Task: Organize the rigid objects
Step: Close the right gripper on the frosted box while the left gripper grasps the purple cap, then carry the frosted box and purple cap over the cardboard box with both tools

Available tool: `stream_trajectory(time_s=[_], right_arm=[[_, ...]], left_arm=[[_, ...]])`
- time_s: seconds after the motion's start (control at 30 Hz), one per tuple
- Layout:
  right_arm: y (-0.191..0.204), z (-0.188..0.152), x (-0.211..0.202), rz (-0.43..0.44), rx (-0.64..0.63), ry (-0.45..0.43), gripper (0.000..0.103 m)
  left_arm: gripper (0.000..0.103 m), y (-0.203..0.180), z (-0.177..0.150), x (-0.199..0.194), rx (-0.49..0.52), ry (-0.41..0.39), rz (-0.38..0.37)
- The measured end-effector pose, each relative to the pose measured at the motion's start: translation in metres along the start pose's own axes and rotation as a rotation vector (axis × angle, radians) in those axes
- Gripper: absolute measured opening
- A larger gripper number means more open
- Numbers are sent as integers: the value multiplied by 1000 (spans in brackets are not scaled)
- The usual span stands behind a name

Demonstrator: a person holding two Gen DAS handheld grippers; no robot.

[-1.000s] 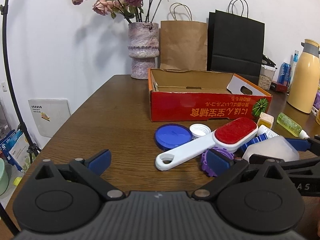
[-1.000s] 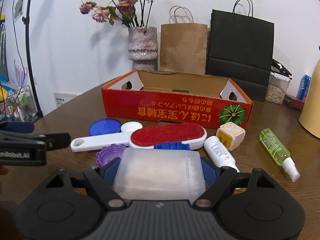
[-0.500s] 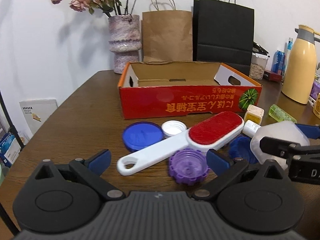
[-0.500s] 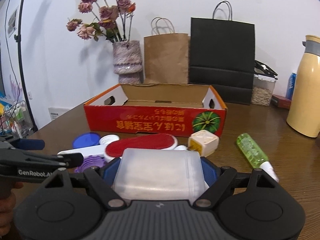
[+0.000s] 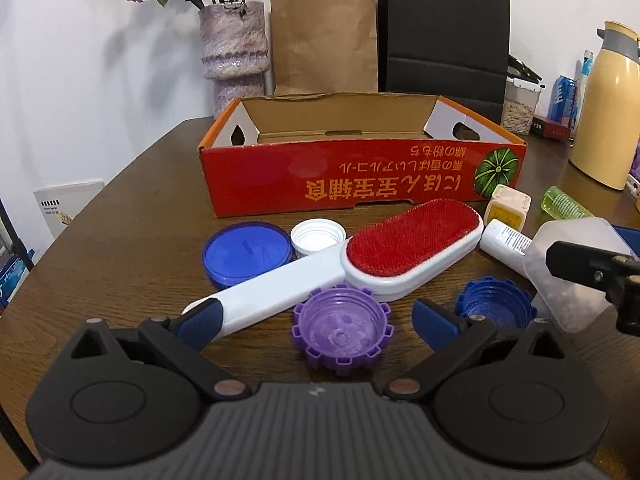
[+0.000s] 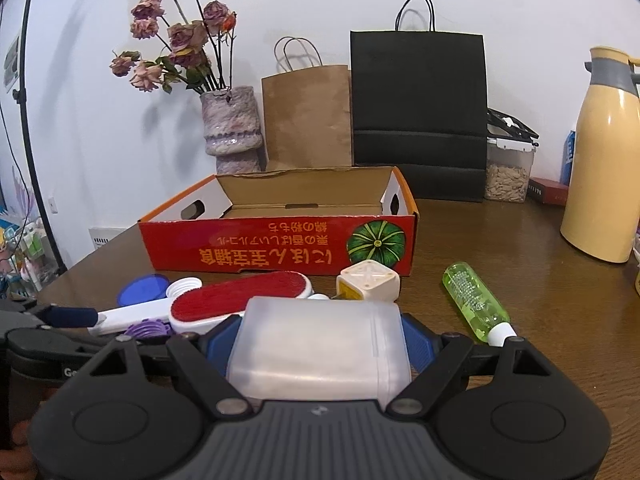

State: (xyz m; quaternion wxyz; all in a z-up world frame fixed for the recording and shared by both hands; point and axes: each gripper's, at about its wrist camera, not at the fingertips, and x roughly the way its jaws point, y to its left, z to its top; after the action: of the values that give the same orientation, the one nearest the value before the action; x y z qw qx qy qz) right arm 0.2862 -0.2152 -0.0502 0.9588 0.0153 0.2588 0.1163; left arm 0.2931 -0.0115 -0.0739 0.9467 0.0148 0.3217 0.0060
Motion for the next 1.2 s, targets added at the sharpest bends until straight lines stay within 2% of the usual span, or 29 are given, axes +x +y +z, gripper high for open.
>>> stream_trajectory(time_s=[0.07,0.17,0.27,0.33,0.37,0.83,1.2], right_arm=[[-1,-1,1,6,5,3,82],[-2,-1,2,16,8,5,82],[-2,-2,2,20,10,3,82],[-2,-2,2,20,10,2,82],[-2,-2,2,20,10,2,82],[2,-2,-4,11,-2,-22,82],[5,17,-17,12,-10,-75,82]], left_arm=[[102,-1,-1,1,0,2,6],[94,-2,-1,2,-5,9,-3],[77,-4,-2,1,-4,9,-10],[58,-4,-2,2,-9,18,-29],[56,-4,-2,3,-10,22,-37],[55,-5,0,-13,-11,-44,-48],[55,-1,21,-31,-15,-113,-54]])
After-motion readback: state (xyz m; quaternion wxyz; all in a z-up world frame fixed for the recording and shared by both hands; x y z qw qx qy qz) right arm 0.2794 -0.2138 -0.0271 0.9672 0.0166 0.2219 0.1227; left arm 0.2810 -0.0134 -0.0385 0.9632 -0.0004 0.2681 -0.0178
